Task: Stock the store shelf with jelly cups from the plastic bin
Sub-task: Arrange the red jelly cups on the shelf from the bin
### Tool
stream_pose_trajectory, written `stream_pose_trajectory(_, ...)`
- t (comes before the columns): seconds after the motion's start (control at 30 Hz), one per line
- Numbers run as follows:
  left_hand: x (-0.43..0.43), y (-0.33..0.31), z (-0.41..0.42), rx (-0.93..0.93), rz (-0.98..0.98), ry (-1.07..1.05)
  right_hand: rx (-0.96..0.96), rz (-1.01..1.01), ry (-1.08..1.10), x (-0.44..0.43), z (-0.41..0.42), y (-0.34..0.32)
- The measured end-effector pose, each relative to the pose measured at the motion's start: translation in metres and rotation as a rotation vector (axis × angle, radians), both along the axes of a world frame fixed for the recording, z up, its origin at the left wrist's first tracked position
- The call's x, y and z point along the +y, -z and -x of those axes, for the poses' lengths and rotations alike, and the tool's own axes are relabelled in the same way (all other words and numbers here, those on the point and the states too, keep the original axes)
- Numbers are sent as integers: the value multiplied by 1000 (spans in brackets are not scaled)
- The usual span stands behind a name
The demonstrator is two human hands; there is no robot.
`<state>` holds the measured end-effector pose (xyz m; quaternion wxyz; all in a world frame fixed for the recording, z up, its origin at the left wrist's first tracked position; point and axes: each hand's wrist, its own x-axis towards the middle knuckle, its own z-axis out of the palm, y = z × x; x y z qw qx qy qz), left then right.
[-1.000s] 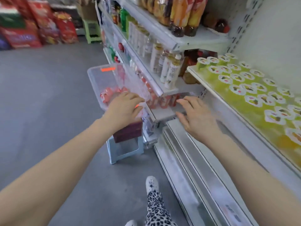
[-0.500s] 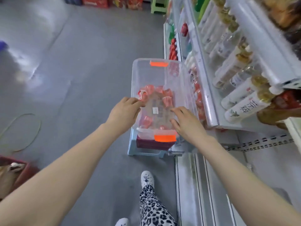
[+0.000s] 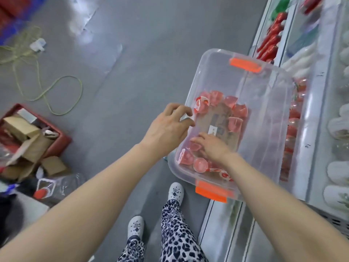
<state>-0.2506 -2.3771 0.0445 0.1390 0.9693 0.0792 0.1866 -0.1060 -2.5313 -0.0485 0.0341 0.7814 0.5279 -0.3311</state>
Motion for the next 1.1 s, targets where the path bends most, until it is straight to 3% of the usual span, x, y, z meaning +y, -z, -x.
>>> stream_pose_trajectory(0.17, 2, 0, -1, 0, -21, 12, -12, -63, 85, -10, -3, 12)
stream_pose_trajectory(0.3, 1, -9, -6, 56, -86, 29, -31, 14, 183, -14, -11, -6)
stream_pose_trajectory(0.37, -4, -14, -21, 121, -141, 56, -89, -42, 259, -19, -21, -22)
stream_pose_trajectory(0.5, -31, -25, -76, 445, -140, 100, -205, -132, 383, -35, -41, -53)
stream_pose_trajectory(0.57, -38, -6, -108, 667, -140, 73, -265, -120, 332, -43, -48, -61)
stream_pose_trajectory(0.7, -31, 41, -156, 909, -173, -13, -287, -111, 284, -54, -53, -69)
stream_pose_trajectory(0.97, -16, 91, -166, 882, -229, -113, -273, -149, 370, -56, -52, -65)
stream_pose_trajectory(1.1, -26, 94, -150, 1029, -307, -12, -264, -186, 408, -52, -53, -64)
